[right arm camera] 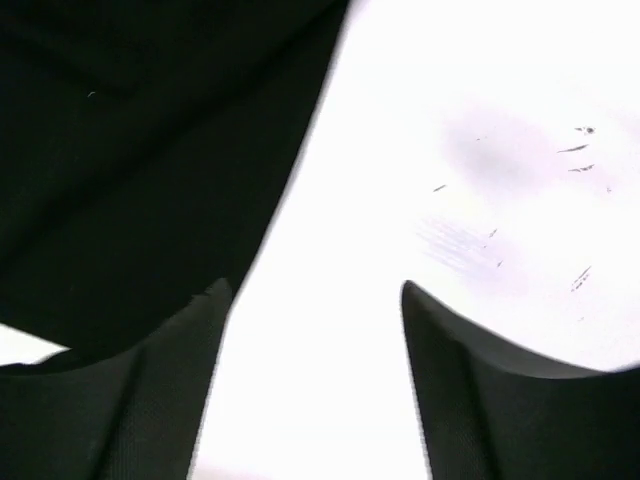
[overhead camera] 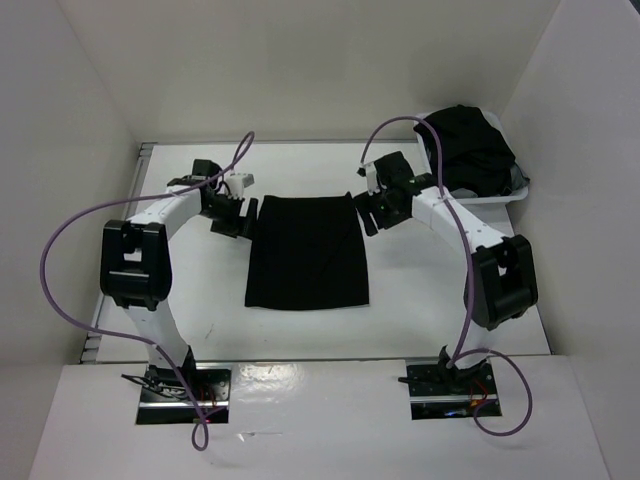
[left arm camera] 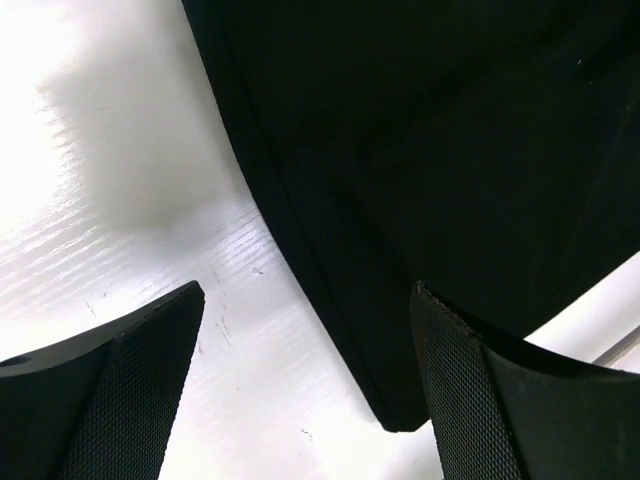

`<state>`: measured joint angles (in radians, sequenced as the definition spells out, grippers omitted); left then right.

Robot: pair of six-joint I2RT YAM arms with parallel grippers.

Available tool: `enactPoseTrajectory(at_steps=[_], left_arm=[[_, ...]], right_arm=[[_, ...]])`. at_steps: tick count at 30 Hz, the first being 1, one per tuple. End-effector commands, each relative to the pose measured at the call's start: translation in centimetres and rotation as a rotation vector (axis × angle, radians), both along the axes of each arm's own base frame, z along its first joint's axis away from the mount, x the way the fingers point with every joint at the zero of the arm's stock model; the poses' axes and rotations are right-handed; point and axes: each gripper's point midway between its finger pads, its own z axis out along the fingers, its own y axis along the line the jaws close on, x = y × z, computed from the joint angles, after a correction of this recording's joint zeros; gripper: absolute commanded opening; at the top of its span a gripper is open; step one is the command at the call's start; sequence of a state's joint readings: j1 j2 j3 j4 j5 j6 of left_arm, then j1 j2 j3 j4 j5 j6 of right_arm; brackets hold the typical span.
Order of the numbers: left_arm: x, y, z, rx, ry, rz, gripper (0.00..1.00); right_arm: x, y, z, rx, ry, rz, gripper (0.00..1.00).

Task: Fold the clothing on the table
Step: Flatten the skirt out

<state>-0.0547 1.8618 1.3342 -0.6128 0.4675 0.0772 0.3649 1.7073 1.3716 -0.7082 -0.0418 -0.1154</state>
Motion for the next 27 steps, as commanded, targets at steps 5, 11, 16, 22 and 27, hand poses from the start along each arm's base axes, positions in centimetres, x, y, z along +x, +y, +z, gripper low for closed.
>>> enactPoseTrajectory(at_steps=[5,11,16,22,27], left_arm=[[4.2,-0.9,4.0,-0.054,-0.187,0.013,0.90],[8.8,-1.3,4.8,-0.068,-0.294,0.006,0.90],[10.3,-1.9,3.5,-0.106,-0.256,0.014,0.90],[10.9,-2.7,0.7,-0.151,-0.186,0.008,0.81],[12.1,-2.7,-0.4,-0.203,-0.165,0.008,0.74]], right_arm=[[2.9,1.3,1.0,0.060,-0.070,-0.009,0.64],[7.1,2.4,0.0,0.146,-0.026,-0.024,0.62],[8.5,3.1,-1.5,0.170,0.010,-0.013,0.62],[8.7,3.2,-1.9,0.184,0.021,-0.002,0.63],[9.4,3.6,-2.3,0.244,0.034,0.017,0.63]])
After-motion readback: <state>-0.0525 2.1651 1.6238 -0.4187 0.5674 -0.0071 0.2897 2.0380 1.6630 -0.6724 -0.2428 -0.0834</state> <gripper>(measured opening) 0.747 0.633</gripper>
